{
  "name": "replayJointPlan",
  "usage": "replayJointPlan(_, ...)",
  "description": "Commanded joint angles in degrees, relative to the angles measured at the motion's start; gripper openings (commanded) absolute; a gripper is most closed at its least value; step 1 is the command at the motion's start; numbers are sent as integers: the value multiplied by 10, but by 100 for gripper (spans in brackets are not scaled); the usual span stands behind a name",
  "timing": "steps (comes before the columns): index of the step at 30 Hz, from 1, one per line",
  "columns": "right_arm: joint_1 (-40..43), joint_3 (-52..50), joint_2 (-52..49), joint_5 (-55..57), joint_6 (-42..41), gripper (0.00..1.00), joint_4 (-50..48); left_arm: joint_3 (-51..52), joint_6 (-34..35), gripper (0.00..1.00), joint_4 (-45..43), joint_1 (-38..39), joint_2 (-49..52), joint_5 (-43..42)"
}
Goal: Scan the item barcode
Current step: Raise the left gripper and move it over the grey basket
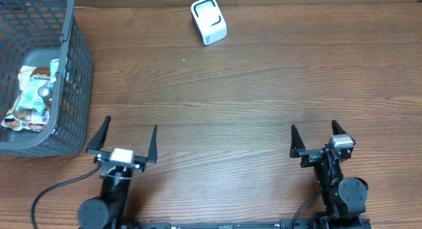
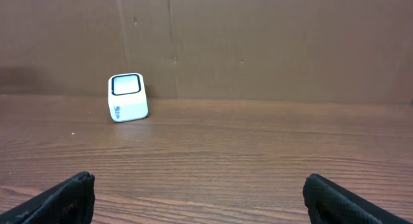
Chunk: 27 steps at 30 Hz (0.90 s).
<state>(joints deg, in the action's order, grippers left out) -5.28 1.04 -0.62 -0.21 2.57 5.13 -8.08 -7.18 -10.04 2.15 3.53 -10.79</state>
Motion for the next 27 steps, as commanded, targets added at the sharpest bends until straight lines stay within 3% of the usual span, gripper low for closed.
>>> replayJointPlan(1, 2, -6, 5, -5, -2, 100, -3, -106, 27, 100, 46, 1, -2, -59)
replayJointPlan(10, 2, -6, 5, -5, -2, 100, -3, -382, 27, 100, 283, 1, 66, -101)
replayJointPlan(14, 2, -6, 5, -5, -2, 100, -3, -501, 27, 100, 374, 1, 146, -144)
replayJointPlan(21, 2, -6, 5, -5, -2, 100, -3, -676, 25, 99, 562, 1, 313, -148)
replayJointPlan(27, 2, -6, 5, -5, -2, 100, -3, -772, 25, 99, 686, 1, 455, -172)
